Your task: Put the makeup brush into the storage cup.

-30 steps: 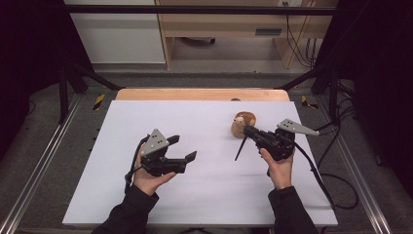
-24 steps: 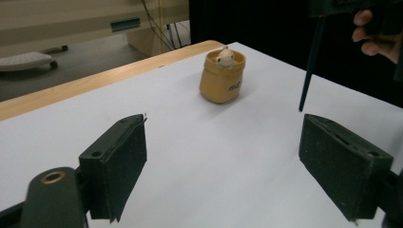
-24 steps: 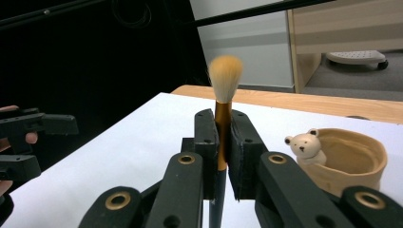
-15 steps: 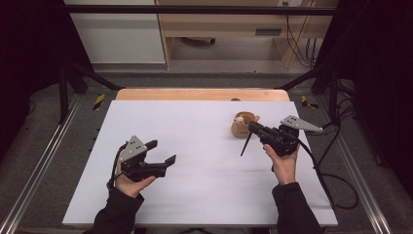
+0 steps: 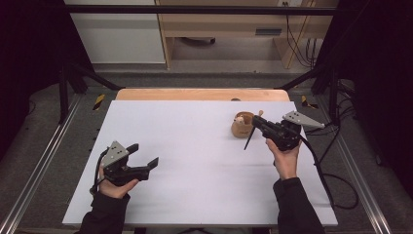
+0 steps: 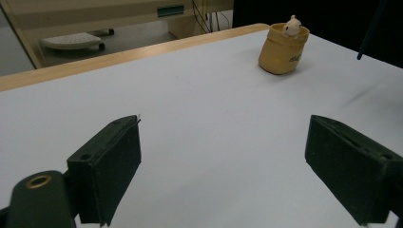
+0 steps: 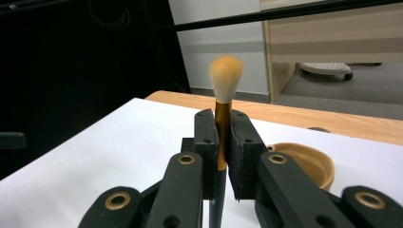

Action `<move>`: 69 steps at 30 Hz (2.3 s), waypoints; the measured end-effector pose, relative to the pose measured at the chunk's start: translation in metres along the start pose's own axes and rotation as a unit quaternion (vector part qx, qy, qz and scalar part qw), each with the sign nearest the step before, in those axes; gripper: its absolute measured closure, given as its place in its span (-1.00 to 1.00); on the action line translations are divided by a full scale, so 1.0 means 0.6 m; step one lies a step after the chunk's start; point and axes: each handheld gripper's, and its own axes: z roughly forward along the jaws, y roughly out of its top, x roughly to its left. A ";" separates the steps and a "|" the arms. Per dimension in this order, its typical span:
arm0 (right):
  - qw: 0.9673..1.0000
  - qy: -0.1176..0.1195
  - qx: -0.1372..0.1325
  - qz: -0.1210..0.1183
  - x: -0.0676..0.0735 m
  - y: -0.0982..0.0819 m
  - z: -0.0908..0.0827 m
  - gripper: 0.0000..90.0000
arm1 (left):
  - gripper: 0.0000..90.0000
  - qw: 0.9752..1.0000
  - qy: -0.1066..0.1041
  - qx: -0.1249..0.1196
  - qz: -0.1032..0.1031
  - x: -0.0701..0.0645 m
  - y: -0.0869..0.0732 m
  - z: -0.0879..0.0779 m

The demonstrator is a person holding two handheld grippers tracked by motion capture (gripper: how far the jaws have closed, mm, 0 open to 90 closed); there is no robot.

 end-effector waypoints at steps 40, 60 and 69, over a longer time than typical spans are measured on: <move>0.997 -0.077 -0.006 -0.020 -0.044 0.048 0.045 0.85 | -0.85 0.999 0.020 0.024 0.006 0.027 -0.037 -0.004; 0.994 -0.109 -0.007 -0.015 -0.060 0.065 0.079 0.85 | -0.85 0.999 0.017 0.027 0.007 0.026 -0.038 -0.003; 0.993 -0.116 -0.013 -0.015 -0.061 0.074 0.095 0.85 | -0.85 0.999 0.016 0.027 0.005 0.026 -0.038 -0.001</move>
